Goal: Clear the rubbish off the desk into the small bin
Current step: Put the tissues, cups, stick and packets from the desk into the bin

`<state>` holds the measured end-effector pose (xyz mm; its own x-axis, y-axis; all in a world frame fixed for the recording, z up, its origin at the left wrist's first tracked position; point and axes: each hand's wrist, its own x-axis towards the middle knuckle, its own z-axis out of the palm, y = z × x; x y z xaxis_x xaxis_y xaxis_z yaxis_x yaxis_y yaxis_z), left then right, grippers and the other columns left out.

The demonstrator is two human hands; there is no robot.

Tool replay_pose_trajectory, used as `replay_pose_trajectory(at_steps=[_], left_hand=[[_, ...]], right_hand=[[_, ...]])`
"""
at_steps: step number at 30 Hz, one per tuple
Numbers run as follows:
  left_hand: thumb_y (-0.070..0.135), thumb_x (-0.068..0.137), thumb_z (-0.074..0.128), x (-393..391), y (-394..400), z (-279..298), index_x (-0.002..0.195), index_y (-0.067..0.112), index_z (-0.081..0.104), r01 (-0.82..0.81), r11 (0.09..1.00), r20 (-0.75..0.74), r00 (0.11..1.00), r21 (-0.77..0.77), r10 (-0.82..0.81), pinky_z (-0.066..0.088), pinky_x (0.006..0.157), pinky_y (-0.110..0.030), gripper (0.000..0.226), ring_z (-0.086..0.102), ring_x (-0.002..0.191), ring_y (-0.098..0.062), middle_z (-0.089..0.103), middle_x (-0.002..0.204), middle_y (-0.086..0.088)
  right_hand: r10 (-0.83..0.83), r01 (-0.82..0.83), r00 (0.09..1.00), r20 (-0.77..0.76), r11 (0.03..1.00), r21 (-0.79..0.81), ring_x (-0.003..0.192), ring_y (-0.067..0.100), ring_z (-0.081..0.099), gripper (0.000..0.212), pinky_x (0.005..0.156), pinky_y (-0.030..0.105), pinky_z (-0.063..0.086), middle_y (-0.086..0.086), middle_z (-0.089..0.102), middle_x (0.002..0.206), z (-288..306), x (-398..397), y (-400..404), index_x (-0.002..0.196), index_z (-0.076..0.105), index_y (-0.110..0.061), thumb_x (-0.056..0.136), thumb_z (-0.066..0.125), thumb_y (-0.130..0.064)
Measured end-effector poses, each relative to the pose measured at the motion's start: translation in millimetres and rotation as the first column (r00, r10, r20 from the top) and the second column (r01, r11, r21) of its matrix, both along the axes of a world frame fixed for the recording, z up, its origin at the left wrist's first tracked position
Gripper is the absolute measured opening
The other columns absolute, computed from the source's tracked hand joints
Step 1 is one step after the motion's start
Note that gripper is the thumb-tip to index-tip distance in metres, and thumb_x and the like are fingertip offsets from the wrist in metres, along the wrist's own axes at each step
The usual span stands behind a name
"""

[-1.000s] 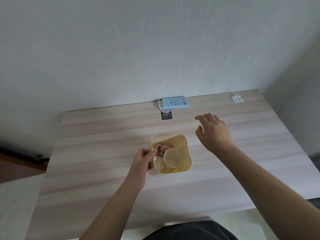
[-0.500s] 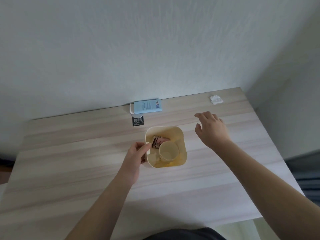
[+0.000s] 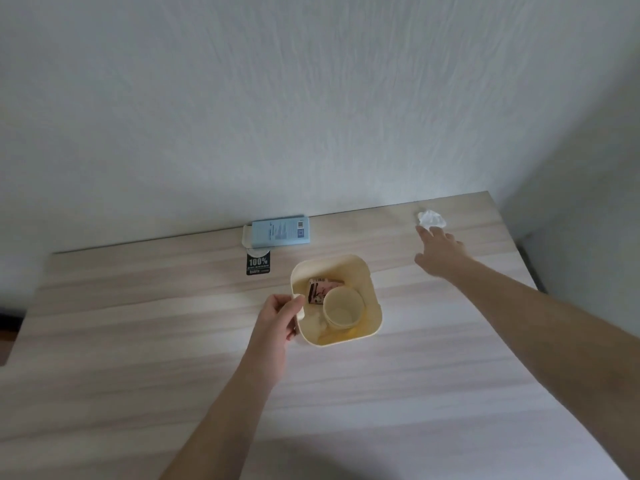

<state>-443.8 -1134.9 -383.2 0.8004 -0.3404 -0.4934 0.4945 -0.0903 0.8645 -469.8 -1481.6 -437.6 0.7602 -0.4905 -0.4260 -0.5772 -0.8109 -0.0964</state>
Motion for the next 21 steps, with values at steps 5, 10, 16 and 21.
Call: replay_pose_trajectory(at_steps=[5,10,16,21], left_hand=[[0.043,0.067,0.074,8.9,0.3,-1.2,0.088,0.012,0.055,0.009,0.999,0.053,0.999,0.040,-0.011,0.030,0.053,-0.027,0.042,0.037,0.051,-0.008,0.046,0.058,0.008],[0.043,0.066,0.072,11.7,0.0,-0.6,0.092,0.008,0.054,-0.041,0.995,0.089,0.995,0.087,0.033,0.028,0.053,-0.028,0.047,0.035,0.050,-0.008,0.045,0.056,0.007],[0.033,0.073,0.067,10.2,0.1,-5.3,0.091,0.006,0.053,-0.054,0.991,0.064,0.997,0.126,0.046,0.028,0.050,-0.026,0.036,0.035,0.048,-0.008,0.043,0.052,0.008],[0.032,0.074,0.066,8.7,-3.4,-10.0,0.091,0.007,0.053,-0.044,0.992,0.045,0.998,0.120,0.039,0.027,0.052,-0.028,0.033,0.034,0.048,-0.008,0.043,0.051,0.008]], right_hand=[[-0.010,0.009,0.999,-0.031,1.000,-0.017,0.136,0.035,0.030,0.080,0.109,0.045,0.028,0.007,0.010,0.160,-20.5,24.3,-31.6,0.151,0.007,-0.029,0.086,0.053,-0.023],[0.011,-0.016,0.987,-0.158,0.999,-0.030,0.133,0.036,0.033,0.074,0.107,0.046,0.028,0.006,0.012,0.160,-35.2,34.3,-49.0,0.151,0.013,-0.031,0.089,0.052,-0.019],[0.121,-0.118,0.993,0.001,0.971,-0.208,0.111,0.031,0.054,0.037,0.091,0.043,0.044,0.011,0.052,0.123,-50.2,20.8,-53.0,0.128,0.051,-0.013,0.091,0.050,-0.009],[-0.041,0.035,0.993,0.111,0.998,0.051,0.107,0.034,0.059,0.027,0.085,0.037,0.046,0.013,0.061,0.118,-42.4,6.2,-44.2,0.114,0.065,-0.019,0.092,0.051,-0.013]])
